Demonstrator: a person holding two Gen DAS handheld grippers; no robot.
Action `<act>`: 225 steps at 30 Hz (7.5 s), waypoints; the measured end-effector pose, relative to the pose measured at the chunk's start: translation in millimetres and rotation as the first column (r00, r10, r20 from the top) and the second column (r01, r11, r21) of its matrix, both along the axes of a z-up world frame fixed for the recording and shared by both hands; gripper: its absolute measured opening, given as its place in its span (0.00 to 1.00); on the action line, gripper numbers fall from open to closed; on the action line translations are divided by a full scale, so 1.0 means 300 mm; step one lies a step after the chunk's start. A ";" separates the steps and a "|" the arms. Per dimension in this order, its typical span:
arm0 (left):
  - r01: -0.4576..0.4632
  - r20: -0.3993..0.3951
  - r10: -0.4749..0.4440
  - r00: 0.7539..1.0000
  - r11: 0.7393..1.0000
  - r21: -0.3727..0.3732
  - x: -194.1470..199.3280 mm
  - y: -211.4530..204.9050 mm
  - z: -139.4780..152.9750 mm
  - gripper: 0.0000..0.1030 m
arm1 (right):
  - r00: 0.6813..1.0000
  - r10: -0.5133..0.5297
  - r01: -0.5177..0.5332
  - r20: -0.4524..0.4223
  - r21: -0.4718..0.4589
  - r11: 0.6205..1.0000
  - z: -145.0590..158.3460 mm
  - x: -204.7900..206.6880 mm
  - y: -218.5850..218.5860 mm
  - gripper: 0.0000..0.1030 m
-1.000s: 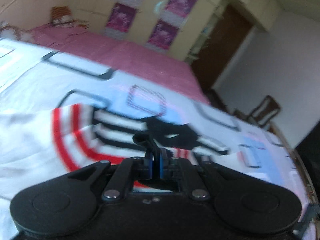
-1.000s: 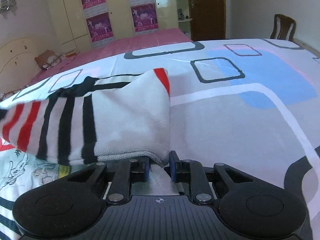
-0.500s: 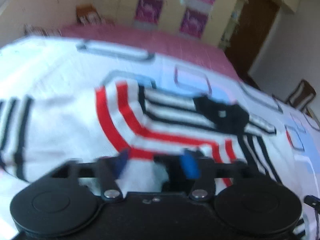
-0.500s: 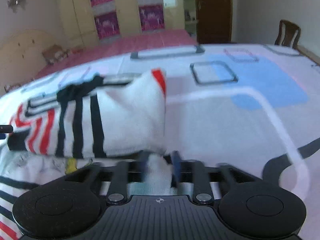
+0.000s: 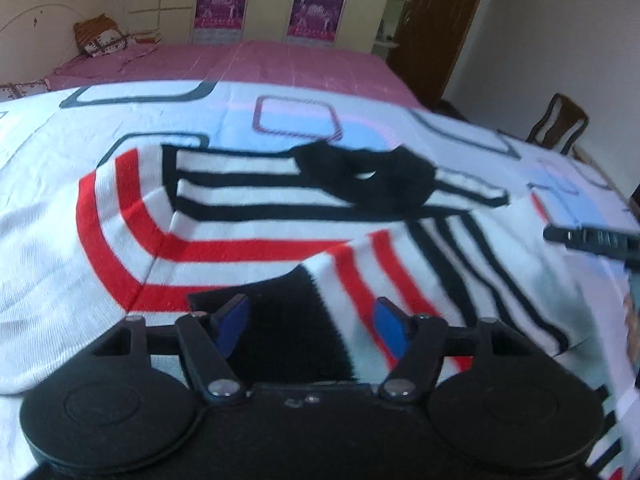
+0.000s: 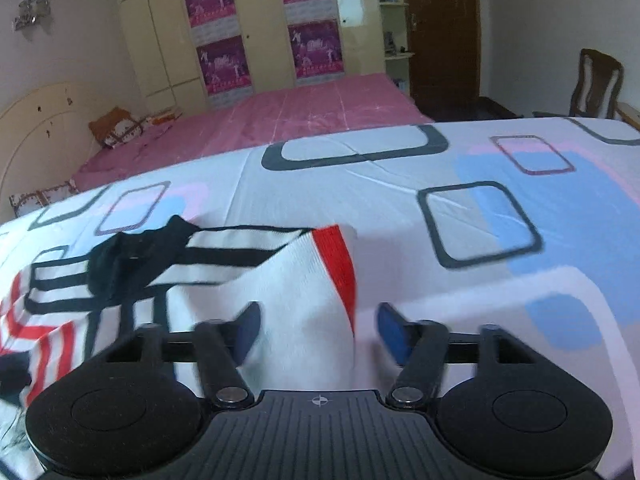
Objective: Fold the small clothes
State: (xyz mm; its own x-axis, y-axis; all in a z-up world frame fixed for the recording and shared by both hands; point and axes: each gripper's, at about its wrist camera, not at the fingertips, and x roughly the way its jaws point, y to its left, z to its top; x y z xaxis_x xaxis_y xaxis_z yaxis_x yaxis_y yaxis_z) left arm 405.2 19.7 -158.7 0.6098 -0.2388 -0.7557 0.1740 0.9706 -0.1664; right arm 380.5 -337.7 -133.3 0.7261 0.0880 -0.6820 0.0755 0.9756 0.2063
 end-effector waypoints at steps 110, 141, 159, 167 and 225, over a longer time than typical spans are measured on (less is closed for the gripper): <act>-0.040 0.234 0.114 0.966 0.954 -0.299 -0.124 0.504 0.320 0.07 | 0.976 0.213 -0.209 0.043 -0.085 0.974 0.068 -0.212 0.725 0.36; -0.181 0.150 0.162 0.975 0.975 0.127 -0.298 0.421 0.125 0.75 | 0.969 0.244 -0.224 -0.042 0.271 0.936 0.058 -0.278 0.539 0.88; -0.188 0.163 0.164 0.973 0.971 0.145 -0.197 0.420 0.036 0.44 | 0.975 0.200 -0.207 0.099 0.069 0.976 0.180 -0.220 0.483 0.09; -0.137 0.158 0.118 0.980 0.984 0.117 -0.203 0.388 0.031 0.22 | 0.993 0.119 -0.119 0.016 0.003 0.993 0.077 -0.201 0.348 0.09; -0.112 -0.005 0.112 0.994 0.993 -0.031 0.190 0.280 0.042 0.31 | 0.953 0.298 -0.290 0.056 -0.123 0.949 0.022 -0.019 0.614 0.38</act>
